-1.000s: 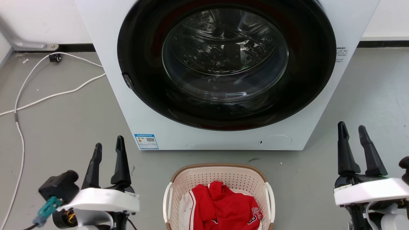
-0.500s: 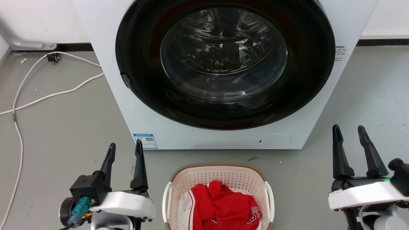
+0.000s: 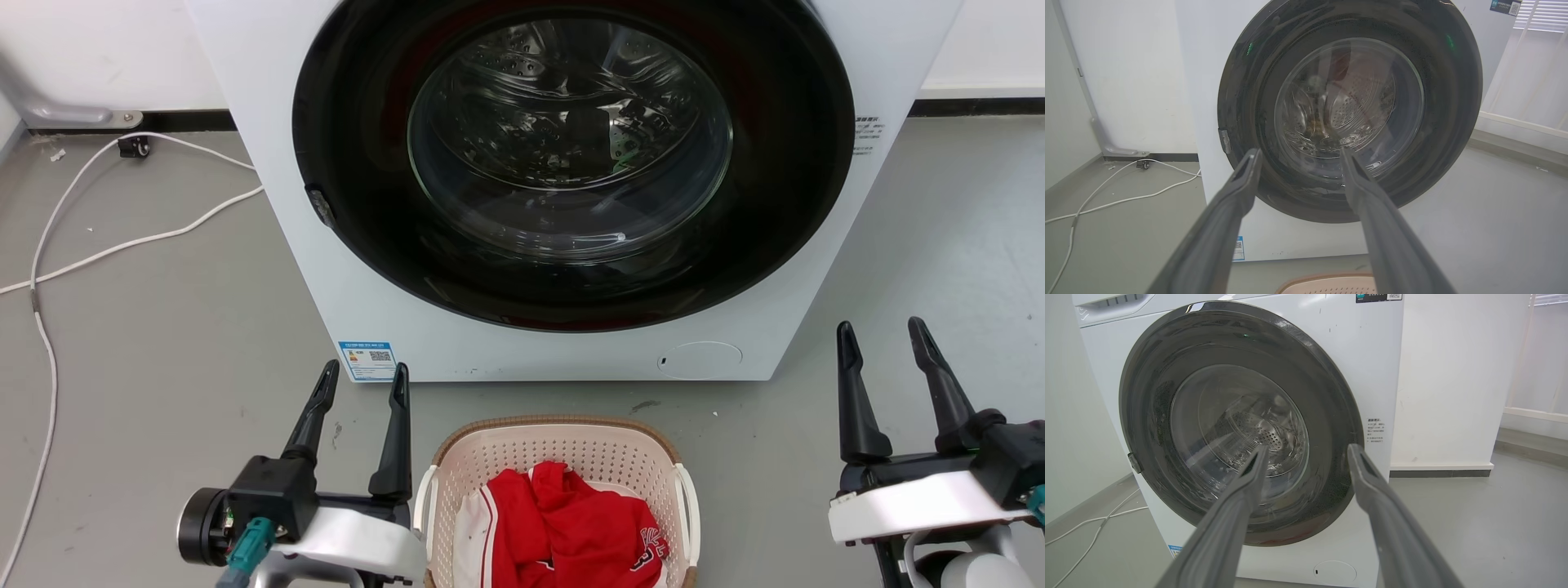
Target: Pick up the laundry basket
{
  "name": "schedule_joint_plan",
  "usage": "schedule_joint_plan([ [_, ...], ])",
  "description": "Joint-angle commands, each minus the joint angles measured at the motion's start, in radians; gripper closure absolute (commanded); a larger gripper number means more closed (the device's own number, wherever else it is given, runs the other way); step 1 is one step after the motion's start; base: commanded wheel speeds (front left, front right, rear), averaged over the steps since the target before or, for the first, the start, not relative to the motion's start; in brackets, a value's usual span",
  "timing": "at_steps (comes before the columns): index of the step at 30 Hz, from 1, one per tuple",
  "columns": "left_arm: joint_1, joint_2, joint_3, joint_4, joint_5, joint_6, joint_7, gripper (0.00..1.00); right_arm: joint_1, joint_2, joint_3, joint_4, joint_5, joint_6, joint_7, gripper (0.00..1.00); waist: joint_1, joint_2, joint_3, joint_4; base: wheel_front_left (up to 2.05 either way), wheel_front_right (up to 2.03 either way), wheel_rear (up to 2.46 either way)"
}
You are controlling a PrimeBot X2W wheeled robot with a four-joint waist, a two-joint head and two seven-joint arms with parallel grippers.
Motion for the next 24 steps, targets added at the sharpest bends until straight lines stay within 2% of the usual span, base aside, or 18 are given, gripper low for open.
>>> schedule_joint_plan([
  [1, -0.011, 0.003, -0.004, 0.002, 0.03, -0.012, -0.01, 0.0, 0.002, -0.002, 0.003, -0.011, -0.032, 0.002, -0.01, 0.0, 0.0, 0.0, 0.0, 0.0, 0.0, 0.0, 0.0],
  [5, -0.005, -0.003, -0.008, 0.017, 0.065, -0.033, -0.019, 0.0, 0.009, -0.002, 0.004, -0.008, -0.063, 0.002, -0.018, 0.0, 0.0, 0.0, -0.001, 0.0, 0.0, 0.0, 0.0],
  [10, 0.02, -0.044, 0.042, 0.017, 0.052, -0.064, -0.029, 0.0, 0.018, -0.002, -0.003, -0.003, -0.066, 0.002, -0.029, 0.0, 0.0, 0.0, -0.002, -0.001, 0.0, 0.0, 0.0],
  [20, 0.066, -0.127, 0.163, 0.047, 0.103, -0.226, -0.05, 0.0, 0.043, -0.001, -0.024, 0.034, -0.015, 0.001, -0.048, 0.0, 0.0, 0.0, -0.004, -0.004, 0.0, 0.0, 0.0],
  [24, 0.068, -0.137, 0.17, 0.062, 0.182, -0.256, -0.057, 0.0, 0.038, -0.001, -0.023, 0.044, -0.04, 0.001, -0.055, 0.0, 0.0, 0.0, -0.001, -0.006, 0.0, 0.0, 0.0],
])
